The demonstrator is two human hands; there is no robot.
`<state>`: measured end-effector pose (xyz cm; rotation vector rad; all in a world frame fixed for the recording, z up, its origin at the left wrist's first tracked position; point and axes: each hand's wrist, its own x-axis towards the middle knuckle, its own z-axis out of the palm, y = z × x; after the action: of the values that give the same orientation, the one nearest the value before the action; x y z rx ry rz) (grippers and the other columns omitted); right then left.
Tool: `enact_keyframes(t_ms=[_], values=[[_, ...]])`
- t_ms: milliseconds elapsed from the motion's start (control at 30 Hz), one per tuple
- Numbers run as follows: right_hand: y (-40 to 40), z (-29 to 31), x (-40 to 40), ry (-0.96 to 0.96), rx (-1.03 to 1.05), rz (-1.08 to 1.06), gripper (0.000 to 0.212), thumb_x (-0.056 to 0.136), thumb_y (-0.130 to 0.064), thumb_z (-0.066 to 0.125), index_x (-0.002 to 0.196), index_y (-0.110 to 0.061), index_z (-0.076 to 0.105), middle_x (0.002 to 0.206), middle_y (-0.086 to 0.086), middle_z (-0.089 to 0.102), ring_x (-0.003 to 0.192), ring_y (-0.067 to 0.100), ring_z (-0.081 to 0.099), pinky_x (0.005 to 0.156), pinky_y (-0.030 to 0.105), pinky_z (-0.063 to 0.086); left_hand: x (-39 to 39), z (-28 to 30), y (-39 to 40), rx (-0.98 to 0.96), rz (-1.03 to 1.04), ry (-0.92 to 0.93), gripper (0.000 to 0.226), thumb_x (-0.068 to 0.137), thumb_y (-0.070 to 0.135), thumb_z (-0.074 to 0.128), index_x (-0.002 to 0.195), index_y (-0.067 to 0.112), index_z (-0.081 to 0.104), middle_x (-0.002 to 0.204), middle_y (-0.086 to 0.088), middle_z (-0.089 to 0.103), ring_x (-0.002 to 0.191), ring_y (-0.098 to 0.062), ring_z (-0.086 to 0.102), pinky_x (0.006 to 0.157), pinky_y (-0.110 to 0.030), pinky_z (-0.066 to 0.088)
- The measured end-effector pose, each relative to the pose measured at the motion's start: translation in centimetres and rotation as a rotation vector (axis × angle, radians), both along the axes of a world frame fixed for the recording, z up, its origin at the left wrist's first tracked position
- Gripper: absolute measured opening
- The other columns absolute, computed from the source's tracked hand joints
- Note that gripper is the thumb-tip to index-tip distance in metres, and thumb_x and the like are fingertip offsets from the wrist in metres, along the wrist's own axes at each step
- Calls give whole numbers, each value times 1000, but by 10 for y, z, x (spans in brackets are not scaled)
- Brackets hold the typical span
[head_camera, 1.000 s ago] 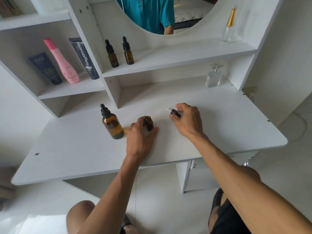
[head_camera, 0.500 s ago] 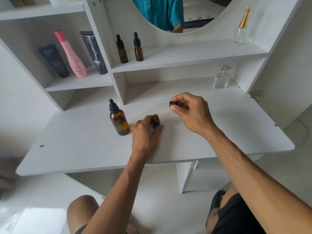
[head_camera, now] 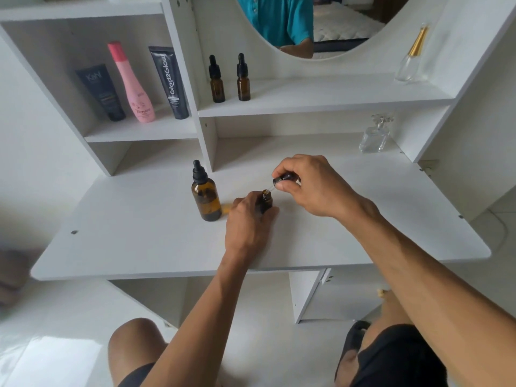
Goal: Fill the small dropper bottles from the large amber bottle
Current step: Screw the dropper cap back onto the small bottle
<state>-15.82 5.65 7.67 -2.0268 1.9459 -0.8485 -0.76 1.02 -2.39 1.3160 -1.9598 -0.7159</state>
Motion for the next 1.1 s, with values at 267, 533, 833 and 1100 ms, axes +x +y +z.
enact_keyframes(t_ms=[267,533,833,1100], values=[[-12,-8,18,-182,10,-18,25,86,-16,75,111,-16,71,95,-2,72,87,12,66,74,10,48,1,-1,-1,-20,-16,11,28,88,35,71,110,18,67,99,-4,65,80,-20,58,70,-28,43],[-9,-32,24,-212,-12,-39,24,89,-14,72,112,-15,71,99,-4,68,89,12,64,86,24,54,0,-3,-2,-86,-31,47,19,88,31,72,99,17,68,89,-2,72,84,-24,59,68,-36,49],[-10,-38,20,-195,-30,-30,19,88,-19,73,107,-14,71,100,-1,67,91,12,65,84,19,49,1,-6,-3,-72,-25,67,23,88,39,69,100,19,68,89,2,73,83,-21,63,71,-43,55],[-13,-37,18,-183,3,-6,18,90,-21,72,106,-12,71,100,0,65,84,7,60,67,2,40,1,-4,-2,-78,-31,67,21,89,37,70,98,18,69,86,2,72,81,-21,63,69,-40,54]])
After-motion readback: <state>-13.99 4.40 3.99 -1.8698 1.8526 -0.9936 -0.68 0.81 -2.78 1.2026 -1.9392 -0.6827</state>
